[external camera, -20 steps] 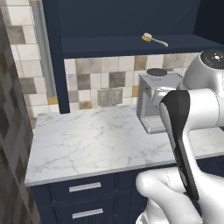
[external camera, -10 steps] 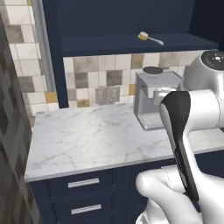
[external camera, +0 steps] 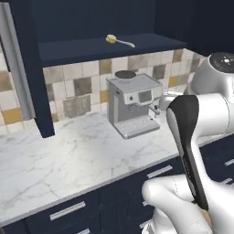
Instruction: Locate and retrieve the dish brush and dish brush from the cabinet. Place them next to the sink.
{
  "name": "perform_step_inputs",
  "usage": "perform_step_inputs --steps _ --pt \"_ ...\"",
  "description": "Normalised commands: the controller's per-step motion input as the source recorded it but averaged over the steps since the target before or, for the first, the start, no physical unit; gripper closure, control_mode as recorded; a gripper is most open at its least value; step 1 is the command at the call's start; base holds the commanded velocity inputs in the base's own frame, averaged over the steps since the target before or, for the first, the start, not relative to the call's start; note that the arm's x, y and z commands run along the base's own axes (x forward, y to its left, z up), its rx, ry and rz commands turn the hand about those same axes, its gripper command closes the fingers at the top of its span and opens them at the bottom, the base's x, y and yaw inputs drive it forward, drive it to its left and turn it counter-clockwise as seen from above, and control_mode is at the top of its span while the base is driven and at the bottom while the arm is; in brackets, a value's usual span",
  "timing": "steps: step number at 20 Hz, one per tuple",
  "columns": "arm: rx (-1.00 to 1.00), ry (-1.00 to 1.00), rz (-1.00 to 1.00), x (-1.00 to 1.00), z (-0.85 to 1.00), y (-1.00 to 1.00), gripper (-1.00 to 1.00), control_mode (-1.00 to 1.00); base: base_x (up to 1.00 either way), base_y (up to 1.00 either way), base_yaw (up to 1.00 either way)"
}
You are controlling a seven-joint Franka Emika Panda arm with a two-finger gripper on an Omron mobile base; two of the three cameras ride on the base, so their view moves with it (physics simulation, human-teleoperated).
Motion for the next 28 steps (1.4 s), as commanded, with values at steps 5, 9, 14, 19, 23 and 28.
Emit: perform_step_inputs --steps 5,9,14,19,23,28 --pt "0.00 0.00 0.00 0.00 0.00 0.00 1.00 1.00 -0.04 0.00 -0.48" --pt "0.00 0.00 0.00 0.00 0.00 0.00 1.00 1.00 -0.01 0.00 -0.49" --pt "0.00 0.00 0.00 0.00 0.00 0.00 1.00 1.00 -0.02 0.00 -0.49" --pt "0.00 0.00 0.00 0.00 0.00 0.00 1.00 1.00 -0.03 0.00 -0.49" --pt "0.00 0.00 0.00 0.00 0.00 0.00 1.00 1.00 -0.04 0.00 -0.48" --pt "0.00 0.00 0.00 0.00 0.00 0.00 1.00 1.00 -0.05 0.00 -0.48"
